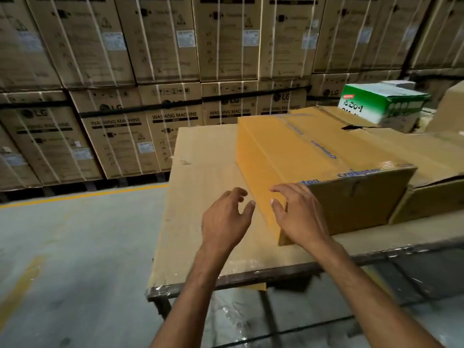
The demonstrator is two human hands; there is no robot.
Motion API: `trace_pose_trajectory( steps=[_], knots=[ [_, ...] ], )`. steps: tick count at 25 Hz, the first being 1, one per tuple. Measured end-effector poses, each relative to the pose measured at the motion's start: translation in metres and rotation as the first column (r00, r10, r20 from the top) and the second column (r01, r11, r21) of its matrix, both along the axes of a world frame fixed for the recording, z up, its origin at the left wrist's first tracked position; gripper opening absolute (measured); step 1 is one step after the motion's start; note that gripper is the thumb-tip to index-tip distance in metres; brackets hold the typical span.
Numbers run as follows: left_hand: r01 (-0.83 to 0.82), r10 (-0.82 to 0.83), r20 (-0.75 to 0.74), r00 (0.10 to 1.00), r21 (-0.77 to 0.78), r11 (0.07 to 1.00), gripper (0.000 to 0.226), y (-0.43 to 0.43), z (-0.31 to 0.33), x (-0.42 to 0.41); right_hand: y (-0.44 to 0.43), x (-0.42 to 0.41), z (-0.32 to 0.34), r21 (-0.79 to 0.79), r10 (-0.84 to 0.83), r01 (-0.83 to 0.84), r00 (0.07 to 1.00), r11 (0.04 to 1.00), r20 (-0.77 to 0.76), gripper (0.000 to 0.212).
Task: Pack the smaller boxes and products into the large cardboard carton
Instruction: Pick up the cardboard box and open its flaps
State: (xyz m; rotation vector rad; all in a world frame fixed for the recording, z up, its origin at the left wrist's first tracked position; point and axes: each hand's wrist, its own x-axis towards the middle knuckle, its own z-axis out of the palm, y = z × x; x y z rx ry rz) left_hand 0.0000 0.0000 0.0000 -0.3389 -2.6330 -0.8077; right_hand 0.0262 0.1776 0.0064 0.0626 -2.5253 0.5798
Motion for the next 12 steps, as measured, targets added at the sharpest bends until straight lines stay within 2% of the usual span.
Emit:
trace_pose_trajectory(
  steps=[5,7,9,12],
  knots=[
    [0.069,-0.066,-0.04,0.997,0.096,0.993,0.043,0.085,0.008,-0.014,0.088,-0.022,0.002,0.047,-0.064,0.072,0.986,0.996,-0.151,0.024],
    [0.12,-0.118,-0.046,0.992,0.043,0.992,0.044,0.107,0.006,-0.029,0.114,-0.037,-0.003,0.072,-0.114,0.121,0.989,0.99,-0.099,0.027],
    [0.16,-0.162,-0.035,0.986,-0.063,0.985,0.044,0.123,0.0,-0.05,0.134,-0.052,-0.01,0.117,-0.159,0.155,0.987,0.981,0.028,0.035],
    [0.188,-0.196,-0.019,0.98,-0.197,0.962,0.041,0.143,-0.008,-0.072,0.15,-0.06,-0.022,0.199,-0.143,0.117,0.982,0.973,0.124,0.046]
  ],
)
